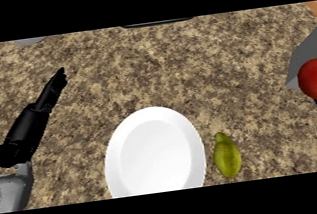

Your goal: Pick the tomato from the plate and place it in the cardboard box

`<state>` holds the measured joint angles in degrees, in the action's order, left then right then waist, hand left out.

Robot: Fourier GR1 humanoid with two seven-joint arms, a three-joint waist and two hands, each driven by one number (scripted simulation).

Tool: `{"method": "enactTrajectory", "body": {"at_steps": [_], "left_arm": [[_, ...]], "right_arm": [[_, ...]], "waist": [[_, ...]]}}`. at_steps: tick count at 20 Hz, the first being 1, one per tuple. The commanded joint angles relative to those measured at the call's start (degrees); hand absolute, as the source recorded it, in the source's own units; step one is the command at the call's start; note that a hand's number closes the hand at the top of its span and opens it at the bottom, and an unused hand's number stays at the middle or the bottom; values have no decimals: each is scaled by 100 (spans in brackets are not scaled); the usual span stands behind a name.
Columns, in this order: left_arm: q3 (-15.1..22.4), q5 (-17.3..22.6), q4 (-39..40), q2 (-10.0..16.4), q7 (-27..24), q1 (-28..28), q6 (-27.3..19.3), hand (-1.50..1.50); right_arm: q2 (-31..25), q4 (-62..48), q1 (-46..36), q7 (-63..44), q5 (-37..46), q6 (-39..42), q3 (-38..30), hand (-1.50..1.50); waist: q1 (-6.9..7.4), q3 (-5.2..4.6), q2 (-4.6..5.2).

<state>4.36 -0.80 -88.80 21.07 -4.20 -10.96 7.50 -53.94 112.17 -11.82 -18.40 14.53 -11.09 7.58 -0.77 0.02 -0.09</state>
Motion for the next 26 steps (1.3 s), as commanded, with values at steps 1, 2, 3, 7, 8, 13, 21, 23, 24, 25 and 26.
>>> {"method": "enactTrajectory", "body": {"at_steps": [1,2,3,7,8,13,21,23,24,25,26], "left_arm": [[-29,-79,-108,-106,97,-26,-109,0],[-48,-77,268,-72,-106,-197,34,0],[21,-61,136,-88,-85,-121,140,0],[-72,-179,370,-121,-167,-357,89,0],[-18,-176,460,-231,-315,-304,62,0],[-64,-43,337,-168,-114,-407,228,0],[148,-290,113,-407,28,-349,86,0],[63,-289,345,-386,-133,-403,112,0],[77,-263,6,-299,-130,-47,187,0],[-167,-139,410,-134,-231,-358,344,0],[-138,-148,290,-194,-309,-147,306,0]], "right_arm": [[-131,-970,284,720,-641,218,-973,150],[-273,-1273,-364,541,-1011,580,-1225,150],[-95,-1795,-583,751,-688,566,-1017,150],[-485,-2533,-378,1491,-222,1008,-998,150],[-469,-3108,-489,1821,-151,1055,-918,150],[-778,-4207,-692,1970,-132,2149,-506,150],[-870,-6332,-1405,3488,725,2939,-67,150],[-1054,-6911,-1554,4141,748,3271,-112,-150],[-919,-6650,-1704,4005,802,3566,67,-150],[-775,-6870,-1786,4384,940,3441,154,-150],[-894,-7049,-1848,4749,983,3572,125,-150]], "waist": [[30,5,8],[74,-1,30],[147,-1,35],[100,-1,32],[156,1,56],[315,3,93],[326,8,79],[318,11,97],[322,4,56],[323,7,88],[307,7,72]]}}
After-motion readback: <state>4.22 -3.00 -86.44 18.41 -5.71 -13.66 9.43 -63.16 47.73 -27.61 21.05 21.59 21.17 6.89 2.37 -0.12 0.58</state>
